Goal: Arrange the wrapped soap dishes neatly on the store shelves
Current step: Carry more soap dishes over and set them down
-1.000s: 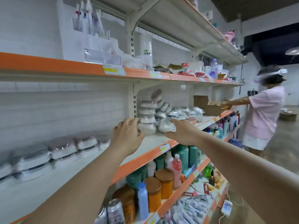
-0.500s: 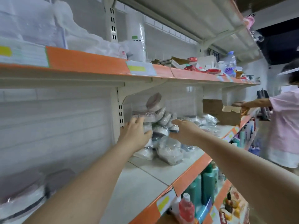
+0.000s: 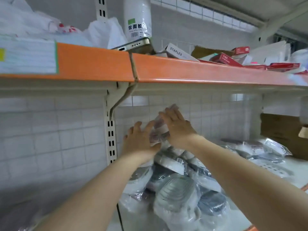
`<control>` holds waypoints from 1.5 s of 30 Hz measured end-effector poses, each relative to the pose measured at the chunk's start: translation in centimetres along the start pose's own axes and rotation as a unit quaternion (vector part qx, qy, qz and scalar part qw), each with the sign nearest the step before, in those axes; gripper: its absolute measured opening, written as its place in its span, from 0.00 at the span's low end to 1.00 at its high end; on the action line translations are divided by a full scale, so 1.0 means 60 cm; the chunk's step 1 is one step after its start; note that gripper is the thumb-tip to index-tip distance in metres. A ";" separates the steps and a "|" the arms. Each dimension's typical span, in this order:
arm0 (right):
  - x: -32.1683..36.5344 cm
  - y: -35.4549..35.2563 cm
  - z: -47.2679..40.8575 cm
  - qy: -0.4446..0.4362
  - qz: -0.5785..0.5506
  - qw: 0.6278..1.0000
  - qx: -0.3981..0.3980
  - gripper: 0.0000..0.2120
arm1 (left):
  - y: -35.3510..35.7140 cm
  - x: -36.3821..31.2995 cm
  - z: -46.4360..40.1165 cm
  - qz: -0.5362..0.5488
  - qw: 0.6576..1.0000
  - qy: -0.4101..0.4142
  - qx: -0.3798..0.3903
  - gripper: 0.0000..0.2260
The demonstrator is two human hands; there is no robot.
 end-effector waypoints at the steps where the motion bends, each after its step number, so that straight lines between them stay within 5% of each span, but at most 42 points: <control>1: -0.002 0.006 -0.012 -0.017 -0.007 1.000 0.010 0.37 | 0.009 -0.003 -0.008 -0.020 1.000 -0.004 0.003 0.32; 4: -0.014 0.022 -0.033 -0.048 -0.033 0.998 0.016 0.35 | 0.037 -0.006 -0.016 -0.080 0.996 -0.024 0.012 0.29; 8: -0.036 -0.003 -0.046 -0.027 -0.117 0.987 -0.104 0.22 | 0.044 0.014 -0.021 -0.072 0.993 -0.091 -0.021 0.29; 14: -0.085 -0.001 -0.055 0.096 -0.181 0.964 -0.171 0.38 | 0.030 0.031 -0.020 -0.061 0.985 -0.152 -0.063 0.24; 23: -0.074 0.034 -0.064 0.080 -0.198 0.971 -0.109 0.24 | 0.027 0.056 -0.004 -0.001 0.986 -0.128 -0.109 0.25; 33: -0.095 0.012 -0.043 0.130 -0.246 0.947 -0.163 0.32 | -0.012 0.036 0.033 0.016 0.978 -0.094 -0.185 0.25; 41: -0.048 -0.019 0.046 0.065 -0.319 0.912 -0.249 0.29 | -0.068 0.036 0.105 -0.002 0.972 -0.055 -0.230 0.24; 45: 0.008 -0.019 0.102 0.048 -0.329 0.917 -0.222 0.31 | -0.106 0.063 0.164 -0.032 0.977 -0.059 -0.203 0.24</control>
Point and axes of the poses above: each hand's wrist, its own z-axis away from the middle knuckle, its own y-axis out of the palm, x = y × z, the point moved 10 cm from there along -z, towards the middle knuckle, and after that the axes turned 5 degrees about -x, right-handed, at the moved point
